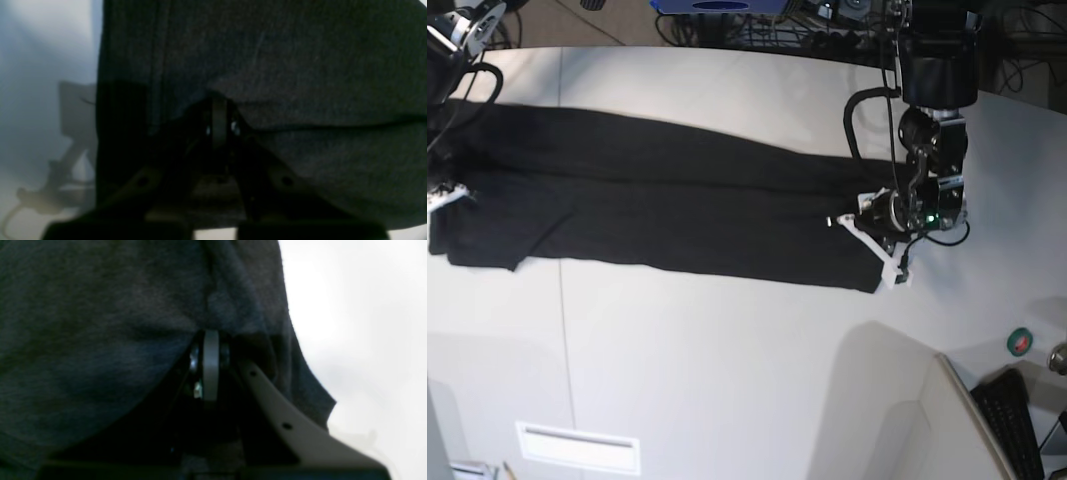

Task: Layout the t-shirt on the table in an organized manner, then fold the t-shirt properly
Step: 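Release the folded edge and regrasp the shirt end with the left gripper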

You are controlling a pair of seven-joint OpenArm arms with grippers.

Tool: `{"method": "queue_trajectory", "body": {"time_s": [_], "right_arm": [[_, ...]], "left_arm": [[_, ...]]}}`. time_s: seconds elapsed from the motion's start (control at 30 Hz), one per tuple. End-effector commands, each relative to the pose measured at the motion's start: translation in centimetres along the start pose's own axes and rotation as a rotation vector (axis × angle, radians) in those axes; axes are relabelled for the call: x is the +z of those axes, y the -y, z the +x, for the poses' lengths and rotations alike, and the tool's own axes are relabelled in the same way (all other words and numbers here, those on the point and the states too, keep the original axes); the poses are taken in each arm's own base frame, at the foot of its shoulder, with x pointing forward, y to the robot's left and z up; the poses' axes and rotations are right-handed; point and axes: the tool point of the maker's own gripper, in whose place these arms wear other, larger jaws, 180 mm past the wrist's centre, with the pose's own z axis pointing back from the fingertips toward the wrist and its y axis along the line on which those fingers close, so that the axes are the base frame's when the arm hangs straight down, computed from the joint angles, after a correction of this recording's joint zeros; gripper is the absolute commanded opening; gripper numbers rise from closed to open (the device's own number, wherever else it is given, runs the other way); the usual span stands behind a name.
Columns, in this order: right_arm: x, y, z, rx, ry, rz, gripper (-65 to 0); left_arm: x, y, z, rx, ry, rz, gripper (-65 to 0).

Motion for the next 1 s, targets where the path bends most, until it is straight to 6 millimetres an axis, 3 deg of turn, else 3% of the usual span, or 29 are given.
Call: {"method": "queue_trajectory", "body": {"time_s": [0.0,0.1,0.17,0.27,0.33,0.43,0.47,0.53,0.67,0.83,0.97], "right_arm": [[0.5,0.5,2.9,0.002,0.066,-0.009,-65.0],[1.4,0.2,5.8,0.019,0.137,-0.015,-65.0],[3.1,0.5,7.5,0.061,0.205,-0.038,-65.0],[5.8,-0.6,8.2,0.119,0.295,-0.056,-65.0],[7.6,-1.3,8.3,0.160,0.341,-0.067,-65.0],[9.4,-2.0,7.5,0.194,0.371,-0.077,-65.0],[9.7,-2.2,7.2,0.198,0.372,-0.077,-65.0],[9.8,-2.4,6.5,0.199,0.366,-0.075,-65.0],[9.6,-2.9,5.8,0.192,0.355,-0.065,-65.0],[9.5,-3.0,5.6,0.190,0.350,-0.064,-65.0],[9.5,-2.9,5.3,0.191,0.344,-0.065,-65.0]], "left_arm": [[0.3,-0.3,1.9,-0.008,0.027,0.022,-65.0],[1.8,0.7,4.8,-0.020,0.094,0.008,-65.0],[4.0,1.4,6.7,-0.047,0.146,0.006,-65.0],[7.8,1.4,8.0,-0.096,0.235,0.026,-65.0],[10.3,0.2,8.3,-0.078,0.288,0.058,-65.0],[12.8,-3.3,8.5,-0.003,0.360,0.124,-65.0],[13.1,-4.4,8.5,0.023,0.376,0.141,-60.9],[13.6,-6.0,8.5,0.060,0.400,0.168,-42.1],[11.1,-6.7,6.6,0.000,0.305,0.135,-1.6],[6.1,-6.3,3.1,-0.048,0.126,0.016,0.0],[4.8,-6.1,2.9,-0.027,0.131,-0.008,-1.5]]}}
